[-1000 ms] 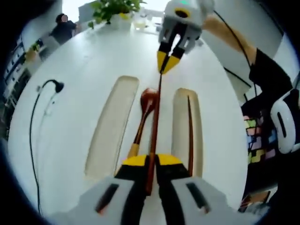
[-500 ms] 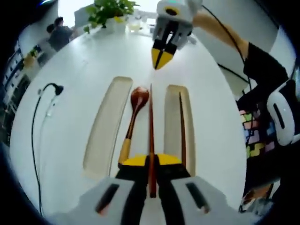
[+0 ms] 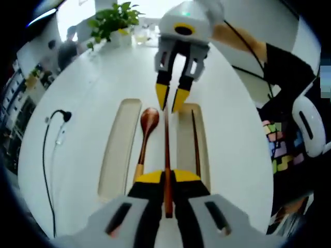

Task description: Arrange the utensils inside the cutlery case until each visible utensil rests in its matching compartment.

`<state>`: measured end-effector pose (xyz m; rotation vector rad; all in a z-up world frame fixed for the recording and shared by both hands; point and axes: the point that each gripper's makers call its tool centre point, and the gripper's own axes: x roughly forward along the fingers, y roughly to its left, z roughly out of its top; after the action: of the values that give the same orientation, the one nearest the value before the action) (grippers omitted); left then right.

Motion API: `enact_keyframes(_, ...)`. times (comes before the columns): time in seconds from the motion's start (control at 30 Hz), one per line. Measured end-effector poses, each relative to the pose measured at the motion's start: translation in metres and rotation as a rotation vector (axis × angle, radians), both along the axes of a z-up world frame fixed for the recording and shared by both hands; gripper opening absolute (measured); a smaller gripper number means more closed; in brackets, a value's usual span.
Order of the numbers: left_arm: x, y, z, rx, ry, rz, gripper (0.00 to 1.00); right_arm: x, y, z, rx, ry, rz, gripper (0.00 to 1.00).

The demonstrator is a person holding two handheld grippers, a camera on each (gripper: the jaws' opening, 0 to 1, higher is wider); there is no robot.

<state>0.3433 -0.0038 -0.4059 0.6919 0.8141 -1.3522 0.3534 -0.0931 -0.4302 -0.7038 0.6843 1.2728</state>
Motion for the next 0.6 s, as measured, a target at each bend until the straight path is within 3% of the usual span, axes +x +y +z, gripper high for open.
enact_keyframes(0.37, 0.0, 0.003, 0.008, -0.04, -0.013, 0.006, 0.05, 0.01, -0.002, 0.0, -0.013, -0.007, 0.005, 0.07)
enact_keyframes(0.6, -0.005, 0.007, 0.016, -0.058, -0.022, 0.01, 0.05, 0.0, 0.005, -0.003, -0.024, -0.011, 0.014, 0.05)
